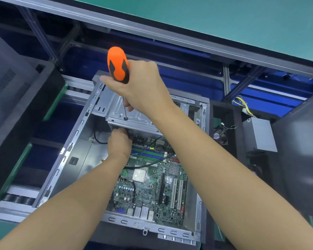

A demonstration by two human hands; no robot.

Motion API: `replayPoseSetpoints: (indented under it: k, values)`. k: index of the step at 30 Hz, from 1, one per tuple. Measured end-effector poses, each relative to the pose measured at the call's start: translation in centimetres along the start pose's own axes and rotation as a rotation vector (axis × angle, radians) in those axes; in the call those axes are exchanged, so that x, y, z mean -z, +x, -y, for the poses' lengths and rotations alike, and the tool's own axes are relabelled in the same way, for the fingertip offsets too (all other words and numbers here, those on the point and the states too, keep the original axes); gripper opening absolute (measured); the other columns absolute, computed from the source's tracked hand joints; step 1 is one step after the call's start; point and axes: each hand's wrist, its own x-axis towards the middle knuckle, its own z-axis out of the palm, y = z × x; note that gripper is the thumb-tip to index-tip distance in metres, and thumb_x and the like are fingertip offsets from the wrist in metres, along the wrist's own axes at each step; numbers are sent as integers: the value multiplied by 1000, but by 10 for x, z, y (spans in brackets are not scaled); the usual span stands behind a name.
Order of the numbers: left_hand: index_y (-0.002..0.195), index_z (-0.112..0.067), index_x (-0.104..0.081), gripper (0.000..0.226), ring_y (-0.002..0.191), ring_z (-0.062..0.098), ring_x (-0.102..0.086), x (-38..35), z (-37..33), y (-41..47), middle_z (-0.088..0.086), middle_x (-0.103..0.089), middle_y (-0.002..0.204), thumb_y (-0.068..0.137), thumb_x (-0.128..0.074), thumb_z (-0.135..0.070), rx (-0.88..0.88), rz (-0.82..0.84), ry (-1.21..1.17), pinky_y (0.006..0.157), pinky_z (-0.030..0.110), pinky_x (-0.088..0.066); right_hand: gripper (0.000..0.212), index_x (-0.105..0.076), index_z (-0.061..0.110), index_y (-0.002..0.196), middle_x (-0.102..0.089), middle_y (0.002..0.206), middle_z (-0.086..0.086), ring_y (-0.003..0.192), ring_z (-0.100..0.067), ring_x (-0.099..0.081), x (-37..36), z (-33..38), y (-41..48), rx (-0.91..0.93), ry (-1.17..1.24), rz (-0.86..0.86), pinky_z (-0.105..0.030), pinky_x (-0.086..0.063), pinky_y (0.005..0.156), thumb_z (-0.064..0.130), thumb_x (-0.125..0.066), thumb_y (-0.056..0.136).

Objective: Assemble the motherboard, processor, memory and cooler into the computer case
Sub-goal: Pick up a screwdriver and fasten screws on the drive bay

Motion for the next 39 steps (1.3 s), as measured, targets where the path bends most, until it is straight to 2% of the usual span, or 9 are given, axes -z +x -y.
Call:
replayPoseSetpoints:
  k: [4,8,11,14,18,26,30,34,39]
  values:
    - [90,3,-61,11,87,42,-61,1,-1,0,23,-60,96,81,-67,0,1,22,17,71,41,-50,38,-47,14,72,-60,58,-7,45,-19,-66,2,1,-1,-37,11,-11,-38,-58,49,34,-68,96]
    - [90,3,-62,11,88,42,-60,2,0,0,23,-60,97,81,-66,1,0,22,17,72,41,-48,39,-40,19,70,-52,61,2,53,-20,-65,-1,9,3,15,-81,71,-34,-56,55,33,-65,97]
    - [94,3,-62,13,89,41,-60,3,-1,0,23,-60,100,82,-65,0,3,25,25,75,42,-49,31,-40,20,81,-49,72,7,60,-13,-51,2,7,6,13,-141,116,-20,-41,52,33,-63,97]
    - [95,3,-62,14,90,41,-61,3,-1,1,22,-60,101,82,-66,-1,-1,27,16,78,44,-52,35,-34,18,99,-46,77,10,59,-8,-45,10,4,7,-6,-145,126,-18,-32,47,34,-65,96]
    - [94,3,-62,11,88,42,-61,4,0,1,23,-60,100,83,-64,1,-3,30,1,77,45,-53,40,-37,17,101,-49,80,7,59,-12,-50,10,3,6,8,-131,50,-29,-40,56,37,-70,93]
    - [73,-5,-54,13,79,40,-59,6,-2,0,22,-62,90,81,-64,0,5,9,-35,64,38,-43,50,-36,18,99,-37,67,8,57,-15,-35,-8,6,-3,109,-136,-90,-25,-28,51,48,-74,88]
    - [73,-6,-56,13,78,41,-60,7,-1,2,21,-64,87,81,-64,0,-2,12,-15,61,35,-39,44,-40,15,96,-43,67,4,60,-23,-39,-11,3,-6,83,-30,-186,-30,-36,55,40,-75,90]
    - [69,-9,-51,22,68,35,-54,8,3,2,20,-63,82,78,-68,2,-20,6,-23,59,34,-39,38,-51,8,98,-43,63,10,60,-20,-38,-6,0,-4,23,37,-155,-32,-39,58,37,-75,90]
    - [66,-9,-50,24,67,35,-56,10,4,2,13,-56,69,79,-64,5,-12,-1,-11,59,33,-38,41,-50,10,98,-47,67,16,61,-7,-40,6,8,-1,-12,23,24,-18,-38,59,39,-77,87]
